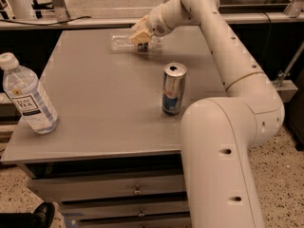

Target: Move water bottle near blue plastic bottle

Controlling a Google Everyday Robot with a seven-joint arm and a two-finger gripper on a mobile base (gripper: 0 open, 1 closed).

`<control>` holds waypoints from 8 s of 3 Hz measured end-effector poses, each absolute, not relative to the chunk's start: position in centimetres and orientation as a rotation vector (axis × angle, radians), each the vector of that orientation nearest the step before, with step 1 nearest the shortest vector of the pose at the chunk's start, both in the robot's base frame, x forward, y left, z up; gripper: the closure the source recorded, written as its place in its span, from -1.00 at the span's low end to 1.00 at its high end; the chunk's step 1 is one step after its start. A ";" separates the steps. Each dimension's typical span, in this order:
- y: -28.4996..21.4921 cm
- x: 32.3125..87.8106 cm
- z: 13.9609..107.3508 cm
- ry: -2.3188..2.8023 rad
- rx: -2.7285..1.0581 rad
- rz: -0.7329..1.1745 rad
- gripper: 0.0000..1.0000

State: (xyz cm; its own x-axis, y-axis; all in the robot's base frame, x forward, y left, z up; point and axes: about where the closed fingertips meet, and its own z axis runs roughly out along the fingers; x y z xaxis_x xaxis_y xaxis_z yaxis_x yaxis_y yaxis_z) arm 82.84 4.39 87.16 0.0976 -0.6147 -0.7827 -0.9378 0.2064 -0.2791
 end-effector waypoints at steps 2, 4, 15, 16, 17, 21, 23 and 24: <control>4.4 82.8 87.3 1.608 -1.500 0.466 0.67; 4.4 82.8 87.3 1.608 -1.500 0.465 -0.25; -3.4 80.9 85.1 1.843 -1.515 0.481 0.76; -4.0 80.5 86.6 1.829 -1.488 0.488 1.00; -4.5 79.6 88.5 1.795 -1.495 0.487 1.00; -1.5 73.6 91.3 1.515 -1.763 0.507 1.00; 1.3 72.6 90.1 1.425 -1.957 0.443 1.00; 2.7 70.9 88.3 1.354 -2.145 0.383 1.00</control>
Offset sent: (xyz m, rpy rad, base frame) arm -0.0382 -0.0497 0.0062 -0.1643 0.0152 0.0710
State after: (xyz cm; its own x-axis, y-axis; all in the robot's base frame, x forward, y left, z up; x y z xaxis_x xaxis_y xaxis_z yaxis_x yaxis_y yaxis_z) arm 70.91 2.68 88.28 0.4468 -0.7301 -0.5170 -0.8927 -0.3266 -0.3104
